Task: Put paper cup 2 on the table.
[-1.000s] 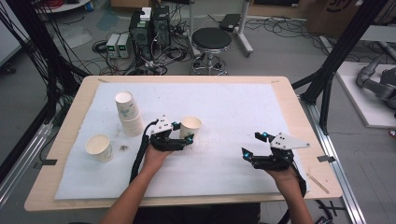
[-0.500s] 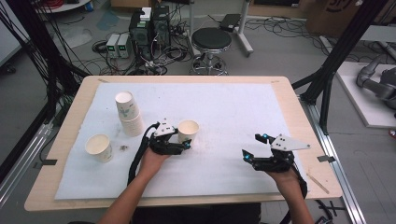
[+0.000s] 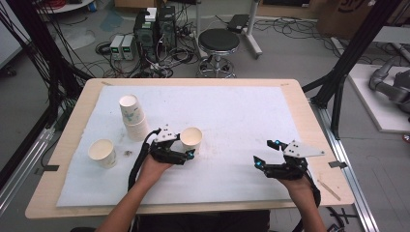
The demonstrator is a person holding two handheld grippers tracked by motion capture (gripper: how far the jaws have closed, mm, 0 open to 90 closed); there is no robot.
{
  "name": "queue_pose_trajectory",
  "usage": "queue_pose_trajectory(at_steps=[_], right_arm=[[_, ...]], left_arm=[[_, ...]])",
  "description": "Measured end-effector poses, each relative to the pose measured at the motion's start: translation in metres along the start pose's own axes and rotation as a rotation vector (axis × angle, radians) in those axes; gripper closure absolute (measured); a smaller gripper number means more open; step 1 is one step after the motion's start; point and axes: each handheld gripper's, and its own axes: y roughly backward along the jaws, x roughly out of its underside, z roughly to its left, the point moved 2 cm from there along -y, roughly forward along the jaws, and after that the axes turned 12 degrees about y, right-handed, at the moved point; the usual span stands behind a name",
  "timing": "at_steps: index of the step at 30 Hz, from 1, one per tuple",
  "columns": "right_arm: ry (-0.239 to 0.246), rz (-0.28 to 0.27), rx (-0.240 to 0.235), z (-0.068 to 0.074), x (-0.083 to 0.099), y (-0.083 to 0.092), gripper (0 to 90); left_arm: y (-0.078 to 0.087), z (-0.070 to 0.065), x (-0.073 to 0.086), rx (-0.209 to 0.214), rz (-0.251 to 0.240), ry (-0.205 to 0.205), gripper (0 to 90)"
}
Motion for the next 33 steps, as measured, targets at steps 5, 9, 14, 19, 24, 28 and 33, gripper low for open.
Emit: queue_pose_trajectory(at_steps=[5,9,14,19,24,28,33], right_arm=[[-0.005,0.002,0.008,0.002,0.003,0.003,21.8],[-0.017,0.010,0.023,0.000,0.006,0.006,21.8],[-0.015,0.015,0.046,0.000,0.008,0.010,21.8],[-0.013,0.016,0.052,0.000,0.008,0.010,21.7],[-0.014,0.012,0.049,0.001,0.006,0.008,21.7],[-0.006,0.009,0.046,0.004,0.004,0.006,21.7],[-0.001,0.003,0.039,0.006,-0.001,0.003,21.7]], left_arm=[[0.024,0.005,0.000,0.009,-0.056,0.001,18.3],[0.044,0.009,-0.002,0.034,-0.104,0.003,17.6],[0.063,0.018,-0.001,0.044,-0.193,0.025,17.6],[0.075,0.021,0.001,0.039,-0.262,0.027,17.6],[0.085,0.021,0.004,0.030,-0.287,0.016,17.6],[0.094,0.022,0.008,0.018,-0.303,0.024,17.8],[0.098,0.020,0.011,0.013,-0.313,0.025,17.9]])
